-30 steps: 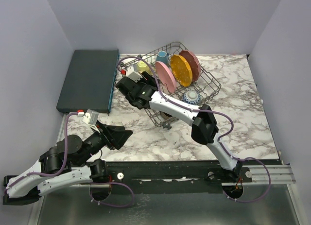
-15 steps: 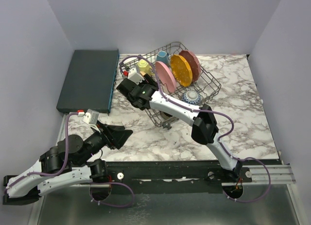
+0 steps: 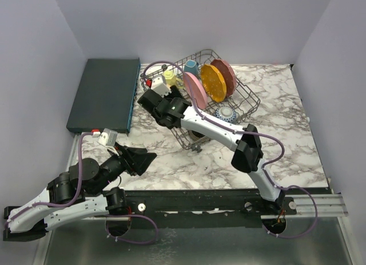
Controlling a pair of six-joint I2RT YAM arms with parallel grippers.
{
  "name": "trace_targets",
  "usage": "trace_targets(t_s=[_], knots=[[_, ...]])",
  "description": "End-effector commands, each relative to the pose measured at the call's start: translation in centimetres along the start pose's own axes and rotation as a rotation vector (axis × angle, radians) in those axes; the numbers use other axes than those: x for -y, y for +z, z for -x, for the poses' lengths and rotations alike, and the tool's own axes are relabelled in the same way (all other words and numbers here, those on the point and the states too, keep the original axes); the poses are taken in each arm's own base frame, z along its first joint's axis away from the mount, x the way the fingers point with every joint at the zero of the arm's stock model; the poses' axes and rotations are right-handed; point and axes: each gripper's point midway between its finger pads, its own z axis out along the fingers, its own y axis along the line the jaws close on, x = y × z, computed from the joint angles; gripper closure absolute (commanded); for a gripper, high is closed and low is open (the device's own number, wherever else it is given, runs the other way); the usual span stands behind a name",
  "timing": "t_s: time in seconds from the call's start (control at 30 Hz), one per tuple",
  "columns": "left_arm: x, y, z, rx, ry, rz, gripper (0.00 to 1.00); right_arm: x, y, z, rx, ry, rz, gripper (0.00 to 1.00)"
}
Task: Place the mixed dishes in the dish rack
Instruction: Reset both arms
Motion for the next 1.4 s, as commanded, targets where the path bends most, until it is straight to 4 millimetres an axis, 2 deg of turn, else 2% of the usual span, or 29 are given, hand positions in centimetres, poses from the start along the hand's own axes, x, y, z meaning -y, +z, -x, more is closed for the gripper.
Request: trace_targets(t_s=[0.0,0.23,0.47,0.57,0.67,0.73,1.2,1.37], knots=[[-0.7,0.1,-0.1,-0.002,0.009,0.037,0.39,0.8,-2.2,0.7,0.006,0.072,0.069,0.37],[-0.9,0.2,-0.2,-0.005,0.012,0.051,0.39,1.0,-4.1,0.7,0.013,0.153,0.184,0.34],[-1.3,0.3,-0.1,0.000,0.013,0.077,0.31,2.5,-6.7,0.4,0.052,0.232,0.298,0.29],[-1.6,0.2,0.0,0.008,0.013,0.090,0.23,3.6,-7.9,-0.1,0.068,0.258,0.333,0.27],[-1.8,0.1,0.2,0.018,0.010,0.098,0.07,4.7,-8.8,-1.0,0.085,0.280,0.358,0.26],[-2.0,0.1,0.3,0.022,0.011,0.111,0.01,5.3,-9.4,-1.4,0.099,0.299,0.381,0.24],[-2.4,1.4,-0.6,-0.036,0.048,0.192,0.01,9.4,-12.0,-5.7,0.125,0.410,0.458,0.14],[-2.5,2.0,-1.3,-0.066,0.077,0.211,0.01,11.8,-11.6,-6.9,0.125,0.493,0.505,0.13]])
